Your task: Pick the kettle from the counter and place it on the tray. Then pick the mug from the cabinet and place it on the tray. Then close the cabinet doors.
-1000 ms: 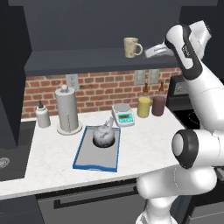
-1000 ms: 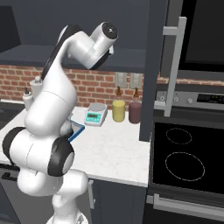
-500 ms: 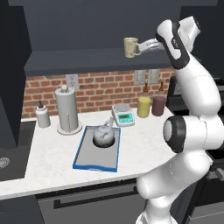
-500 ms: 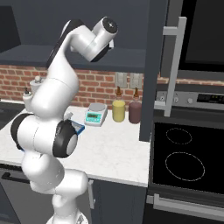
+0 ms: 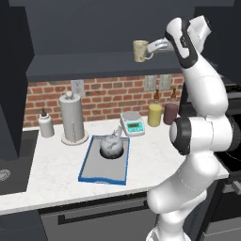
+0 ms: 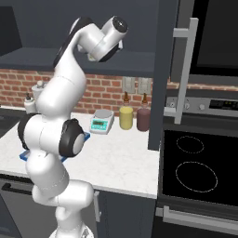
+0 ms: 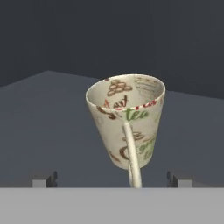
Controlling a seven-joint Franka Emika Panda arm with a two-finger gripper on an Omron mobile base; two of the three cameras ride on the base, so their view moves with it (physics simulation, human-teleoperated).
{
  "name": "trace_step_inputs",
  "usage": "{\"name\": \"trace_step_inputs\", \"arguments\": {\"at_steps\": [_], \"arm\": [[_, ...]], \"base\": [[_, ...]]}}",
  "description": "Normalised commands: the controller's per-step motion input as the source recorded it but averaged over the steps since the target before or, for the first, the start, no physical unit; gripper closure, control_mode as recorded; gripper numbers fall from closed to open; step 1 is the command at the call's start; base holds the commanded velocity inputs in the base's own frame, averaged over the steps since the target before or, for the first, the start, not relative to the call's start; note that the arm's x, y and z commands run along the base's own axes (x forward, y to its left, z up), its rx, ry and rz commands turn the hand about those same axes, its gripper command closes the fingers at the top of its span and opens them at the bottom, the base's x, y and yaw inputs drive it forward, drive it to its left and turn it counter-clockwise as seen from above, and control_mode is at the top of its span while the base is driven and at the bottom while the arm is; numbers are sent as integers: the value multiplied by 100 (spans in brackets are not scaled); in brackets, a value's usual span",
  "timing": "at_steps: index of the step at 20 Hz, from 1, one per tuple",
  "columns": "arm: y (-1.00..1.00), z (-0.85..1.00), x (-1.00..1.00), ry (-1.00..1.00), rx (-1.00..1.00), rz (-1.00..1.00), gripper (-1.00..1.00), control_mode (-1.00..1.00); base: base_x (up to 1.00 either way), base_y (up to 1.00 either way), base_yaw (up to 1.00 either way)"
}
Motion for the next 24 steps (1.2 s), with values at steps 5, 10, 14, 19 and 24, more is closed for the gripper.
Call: {"name": "trace_step_inputs", "arguments": {"at_steps": [5, 10, 14, 19, 24], "arm": [[0, 0, 21, 0, 2, 7, -100, -100], [0, -8, 34, 0, 2, 11, -100, -100], [0, -3, 32, 0, 4, 10, -100, -100], [0, 0, 14, 0, 3, 10, -100, -100], [9, 0, 0, -7, 0, 7, 100, -100]], "base": [[0, 0, 0], [0, 0, 0], [0, 0, 0], [0, 0, 0], [0, 0, 0]]}}
